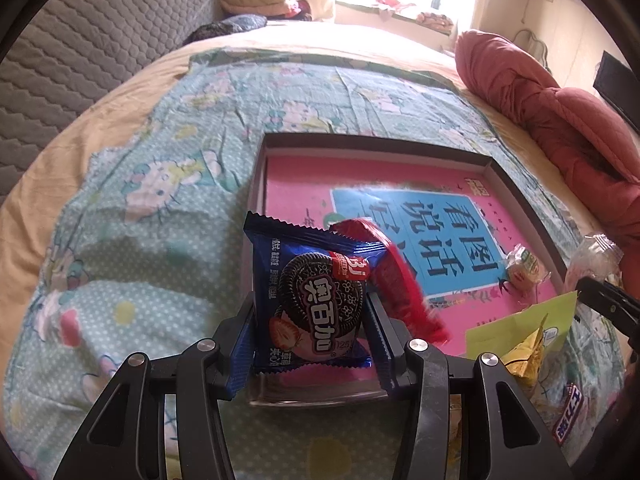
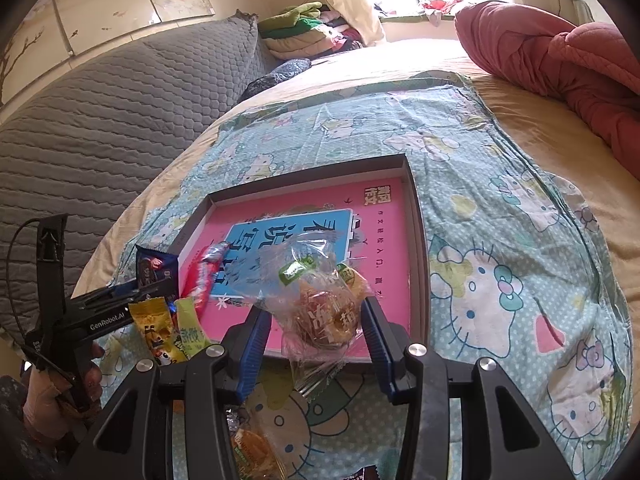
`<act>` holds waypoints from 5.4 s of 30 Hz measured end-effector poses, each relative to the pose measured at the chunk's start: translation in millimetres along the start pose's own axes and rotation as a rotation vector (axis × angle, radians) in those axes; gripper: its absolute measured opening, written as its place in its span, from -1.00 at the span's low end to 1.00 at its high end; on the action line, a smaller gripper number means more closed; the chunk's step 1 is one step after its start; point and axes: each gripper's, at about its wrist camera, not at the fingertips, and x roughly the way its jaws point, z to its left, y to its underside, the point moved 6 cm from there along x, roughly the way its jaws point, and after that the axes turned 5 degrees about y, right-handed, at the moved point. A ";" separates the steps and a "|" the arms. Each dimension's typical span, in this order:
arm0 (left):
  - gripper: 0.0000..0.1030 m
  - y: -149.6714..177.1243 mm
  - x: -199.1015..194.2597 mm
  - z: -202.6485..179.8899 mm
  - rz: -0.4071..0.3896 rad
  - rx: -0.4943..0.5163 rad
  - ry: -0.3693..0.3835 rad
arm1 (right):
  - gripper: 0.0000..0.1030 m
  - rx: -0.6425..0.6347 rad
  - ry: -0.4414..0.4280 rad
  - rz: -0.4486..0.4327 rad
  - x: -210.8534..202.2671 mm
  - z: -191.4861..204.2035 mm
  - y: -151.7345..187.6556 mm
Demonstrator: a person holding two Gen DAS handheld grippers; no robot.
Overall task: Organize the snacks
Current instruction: 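Lower the blue biscuit pack into the tray and open the left gripper, then move the left gripper back to the long yellow snack bar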
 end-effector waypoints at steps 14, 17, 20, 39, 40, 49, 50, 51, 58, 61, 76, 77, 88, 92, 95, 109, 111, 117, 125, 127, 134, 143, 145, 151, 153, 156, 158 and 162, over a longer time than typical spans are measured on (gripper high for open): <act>0.01 6.3 9.4 -13.6 0.032 -0.007 0.068 | -0.09 -0.016 0.030 0.010 10.2 -2.4 -2.9; 0.01 6.8 10.2 -13.2 0.034 -0.011 0.073 | -0.09 -0.019 0.033 0.019 12.8 -2.1 -1.3; 0.01 7.2 11.2 -12.8 0.040 -0.019 0.082 | -0.09 -0.025 0.035 0.043 18.1 -1.1 1.7; 0.01 9.8 15.7 -21.2 0.066 -0.004 0.112 | -0.09 -0.105 0.179 0.043 27.9 -3.8 2.5; 0.01 10.1 15.5 -21.6 0.069 -0.005 0.113 | -0.09 -0.099 0.180 0.045 27.7 -5.2 2.0; 0.01 9.9 15.9 -23.8 0.079 0.002 0.127 | -0.08 -0.063 0.162 0.061 27.7 -8.8 5.4; 0.01 10.1 15.8 -23.9 0.081 0.000 0.131 | -0.08 -0.055 0.158 0.063 27.9 -9.8 6.3; 0.01 10.3 15.4 -23.8 0.081 -0.001 0.131 | -0.08 -0.049 0.155 0.063 27.4 -10.3 6.5; 0.01 11.5 14.3 -23.9 0.088 -0.006 0.134 | -0.07 -0.034 0.141 0.076 26.3 -10.1 9.7; 0.02 11.0 14.4 -24.0 0.089 -0.005 0.134 | -0.07 -0.041 0.143 0.081 24.6 -8.7 12.9; 0.14 10.6 6.5 -22.9 0.089 -0.014 0.135 | -0.03 -0.110 0.253 0.076 27.9 -6.8 14.0; 0.14 10.1 5.7 -22.7 0.088 -0.014 0.134 | -0.03 -0.105 0.255 0.076 28.4 -8.3 13.3; 0.22 2.9 -2.7 -19.7 0.070 -0.014 0.129 | 0.01 -0.107 0.264 0.070 29.3 -9.0 11.6; 0.22 1.6 -7.2 -17.6 0.063 -0.016 0.130 | 0.01 -0.112 0.269 0.069 28.8 -9.2 11.4; 0.23 0.6 -9.6 -16.4 0.059 -0.020 0.130 | 0.01 -0.109 0.270 0.061 26.3 -9.2 9.6; 0.43 -9.0 -35.2 -12.8 -0.012 -0.032 0.145 | 0.27 -0.016 0.215 -0.041 0.0 -17.1 -9.3; 0.43 -10.1 -37.9 -12.0 -0.018 -0.036 0.146 | 0.33 -0.011 0.206 -0.053 -2.5 -16.1 -11.4; 0.43 -13.1 -46.5 -12.5 -0.037 -0.032 0.149 | 0.46 -0.036 0.194 -0.092 -10.1 -7.3 -15.5; 0.44 -13.9 -59.2 -18.1 -0.058 -0.020 0.159 | 0.64 -0.073 0.170 -0.137 -22.2 5.2 -18.4; 0.44 -12.7 -60.8 -19.8 -0.058 -0.019 0.162 | 0.64 -0.078 0.161 -0.146 -25.2 8.2 -18.4; 0.44 -5.1 -63.8 -31.5 -0.048 0.012 0.170 | 0.69 -0.093 0.130 -0.152 -31.4 16.4 -16.0; 0.44 2.1 -67.9 -46.2 -0.038 0.043 0.182 | 0.78 -0.110 0.070 -0.131 -37.0 30.1 -6.3; 0.44 3.9 -68.3 -48.8 -0.034 0.051 0.182 | 0.79 -0.119 0.067 -0.124 -37.0 33.7 -3.5; 0.44 9.9 -67.5 -53.6 -0.014 0.055 0.194 | 0.82 -0.131 0.050 -0.090 -36.8 44.7 6.6; 0.44 11.7 -67.2 -55.1 -0.008 0.059 0.195 | 0.84 -0.132 0.034 -0.073 -35.3 47.6 10.1; 0.44 14.3 -66.4 -56.8 0.001 0.058 0.204 | 0.85 -0.126 0.021 -0.047 -32.8 50.2 15.0; 0.44 16.1 -65.7 -58.0 0.008 0.062 0.206 | 0.85 -0.118 0.001 -0.028 -31.2 51.8 18.9; 0.44 20.0 -63.2 -63.1 0.033 0.073 0.226 | 0.85 -0.121 -0.023 -0.002 -30.4 57.4 25.7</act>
